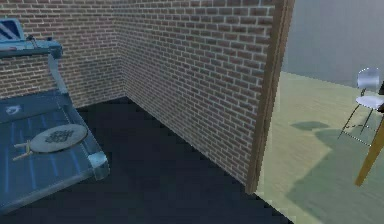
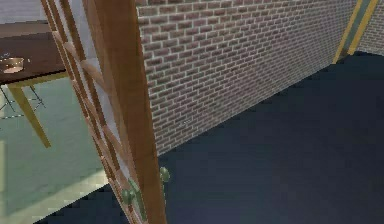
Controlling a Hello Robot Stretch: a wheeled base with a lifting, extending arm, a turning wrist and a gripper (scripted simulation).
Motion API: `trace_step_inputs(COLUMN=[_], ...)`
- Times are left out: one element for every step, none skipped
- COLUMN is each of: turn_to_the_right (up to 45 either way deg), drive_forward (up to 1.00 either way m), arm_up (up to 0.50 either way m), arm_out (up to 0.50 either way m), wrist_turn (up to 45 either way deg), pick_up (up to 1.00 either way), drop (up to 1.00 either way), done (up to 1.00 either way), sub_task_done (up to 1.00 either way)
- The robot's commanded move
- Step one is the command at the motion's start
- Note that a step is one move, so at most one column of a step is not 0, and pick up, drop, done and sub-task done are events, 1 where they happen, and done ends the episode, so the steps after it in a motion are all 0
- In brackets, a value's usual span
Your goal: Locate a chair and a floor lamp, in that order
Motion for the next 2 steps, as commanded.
trace_step_inputs(turn_to_the_right=[6.0, 0.0], drive_forward=[0.00, 0.25], arm_up=[0.00, 0.00], arm_out=[0.00, 0.00], wrist_turn=[0.0, 0.0], pick_up=[0.00, 0.00], drop=[0.00, 0.00], done=[0.00, 0.00], sub_task_done=[0.00, 0.00])
